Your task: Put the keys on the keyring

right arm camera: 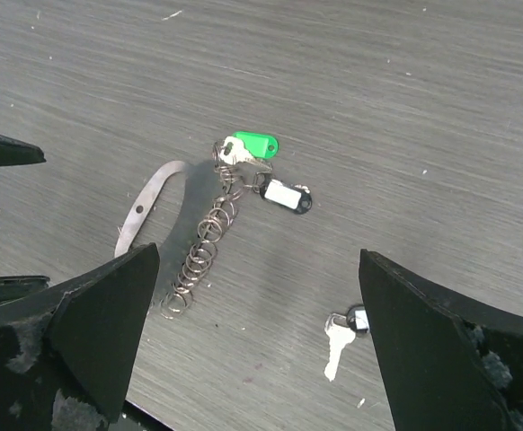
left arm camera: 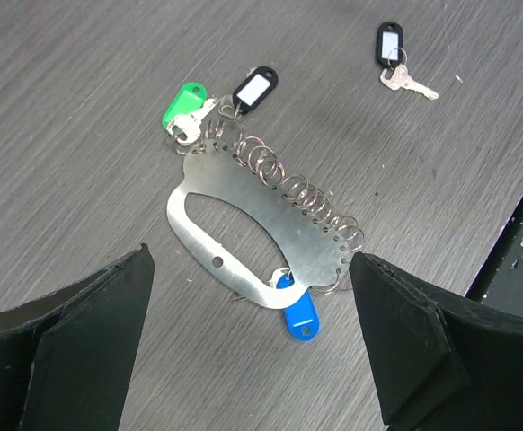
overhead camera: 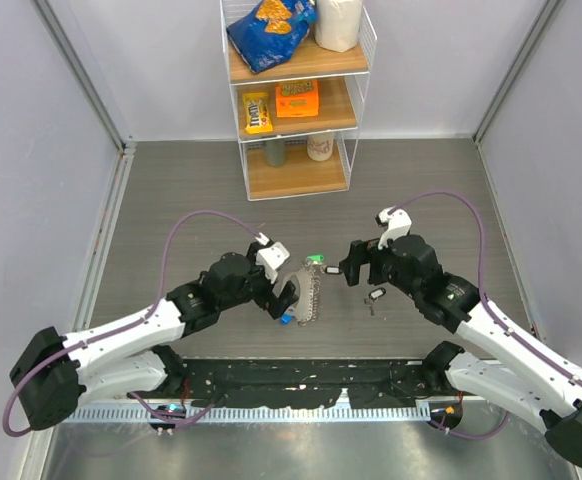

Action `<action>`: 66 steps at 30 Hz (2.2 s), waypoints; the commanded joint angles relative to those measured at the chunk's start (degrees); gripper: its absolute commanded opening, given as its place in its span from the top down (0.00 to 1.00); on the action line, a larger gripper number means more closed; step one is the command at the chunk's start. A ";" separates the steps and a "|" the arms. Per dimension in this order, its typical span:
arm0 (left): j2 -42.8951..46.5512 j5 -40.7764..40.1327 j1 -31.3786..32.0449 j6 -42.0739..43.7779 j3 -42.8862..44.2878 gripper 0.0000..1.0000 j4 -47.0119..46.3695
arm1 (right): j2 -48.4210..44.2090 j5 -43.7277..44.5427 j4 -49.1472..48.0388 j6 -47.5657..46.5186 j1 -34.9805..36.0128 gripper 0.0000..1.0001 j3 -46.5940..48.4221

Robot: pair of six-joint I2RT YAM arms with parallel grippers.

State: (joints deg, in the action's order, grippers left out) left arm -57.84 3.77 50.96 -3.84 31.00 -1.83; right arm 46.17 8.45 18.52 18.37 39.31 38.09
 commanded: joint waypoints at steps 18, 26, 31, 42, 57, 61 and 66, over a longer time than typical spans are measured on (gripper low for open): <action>-5.09 -2.09 10.56 -6.97 -0.15 0.12 -0.55 | -2.84 -4.40 4.59 10.19 5.69 0.08 -7.67; -10.52 -14.74 18.46 -9.96 2.04 0.18 0.94 | -3.55 -6.07 4.68 10.98 5.87 0.08 -7.77; -16.58 -23.52 24.09 -11.89 5.02 0.24 1.65 | -1.97 -7.57 4.77 11.16 6.13 0.08 -7.41; -20.55 -31.72 27.26 -14.62 6.79 0.34 4.11 | 2.51 -10.21 4.42 11.69 7.53 0.09 -5.22; -23.54 -30.31 29.46 -16.38 8.37 0.44 3.32 | 5.59 -10.38 4.77 11.78 9.47 0.09 -2.84; -24.68 -30.93 29.64 -16.38 8.20 0.46 2.35 | 5.33 -10.21 5.21 11.78 9.65 0.09 -2.58; -26.79 -30.66 29.55 -16.12 8.90 0.51 2.18 | 4.98 -10.03 5.38 11.78 9.82 0.09 -2.58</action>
State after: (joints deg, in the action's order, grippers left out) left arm -83.15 -25.98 80.18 -19.57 37.60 2.66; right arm 51.77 -1.10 25.82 29.67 48.42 32.69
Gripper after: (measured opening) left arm 0.511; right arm 0.905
